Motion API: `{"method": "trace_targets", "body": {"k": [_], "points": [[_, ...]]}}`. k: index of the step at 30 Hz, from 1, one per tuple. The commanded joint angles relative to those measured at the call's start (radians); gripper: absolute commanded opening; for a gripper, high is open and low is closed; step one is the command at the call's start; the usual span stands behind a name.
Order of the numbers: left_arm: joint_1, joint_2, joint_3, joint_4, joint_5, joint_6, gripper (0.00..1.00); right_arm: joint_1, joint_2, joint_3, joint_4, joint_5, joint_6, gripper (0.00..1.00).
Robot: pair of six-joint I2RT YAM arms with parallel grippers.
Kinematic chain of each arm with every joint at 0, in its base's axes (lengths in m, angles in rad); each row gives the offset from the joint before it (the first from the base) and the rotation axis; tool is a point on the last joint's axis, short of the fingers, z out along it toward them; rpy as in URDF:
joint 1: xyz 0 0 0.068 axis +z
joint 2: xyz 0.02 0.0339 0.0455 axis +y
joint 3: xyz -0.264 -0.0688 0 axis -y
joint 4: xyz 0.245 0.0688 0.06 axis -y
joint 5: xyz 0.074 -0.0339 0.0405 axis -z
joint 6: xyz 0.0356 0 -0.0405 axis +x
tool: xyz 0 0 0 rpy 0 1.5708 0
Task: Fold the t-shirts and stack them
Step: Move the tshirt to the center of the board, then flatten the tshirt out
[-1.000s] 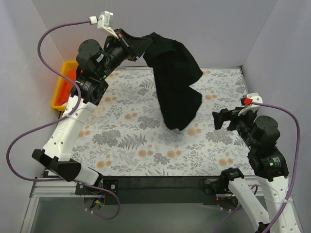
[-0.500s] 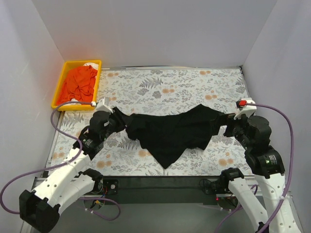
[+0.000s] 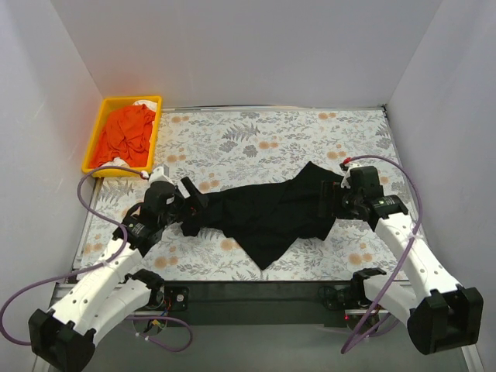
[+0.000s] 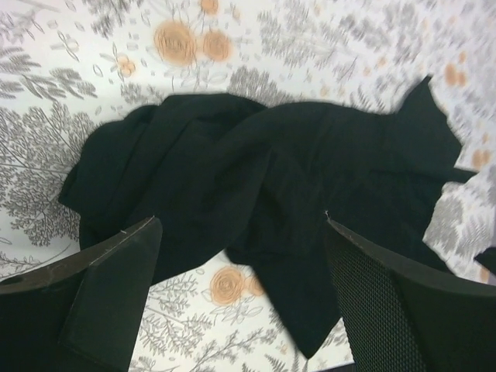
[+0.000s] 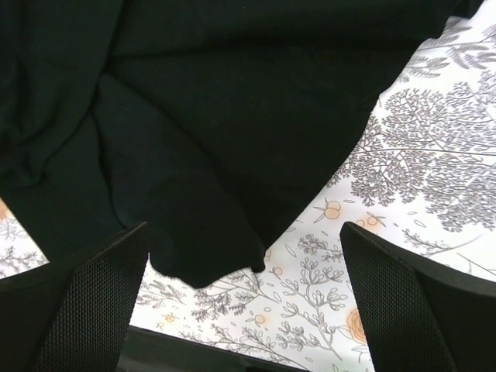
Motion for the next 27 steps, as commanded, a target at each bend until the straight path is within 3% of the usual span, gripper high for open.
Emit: {"method": "trace_targets", "body": {"k": [1,6,15,19,27], "points": [[0.002,0.065,0.048,-0.064,0.115,0.05,0.79,0.006,0.05,-0.025,0.123,-0.003,0.048,0.95],[-0.016,0.124,0.063,-0.053,0.218,0.072,0.77,0.006,0.141,-0.054,0.183,0.093,0.061,0.89],[-0.085,0.145,0.048,0.017,0.209,0.058,0.76,0.008,0.277,-0.101,0.298,0.08,0.125,0.82],[-0.177,0.197,0.045,0.05,0.178,0.052,0.79,0.012,0.303,-0.127,0.324,0.08,0.14,0.78],[-0.356,0.366,0.082,0.108,-0.01,0.076,0.81,0.035,0.368,-0.132,0.335,0.107,0.133,0.77]]}}
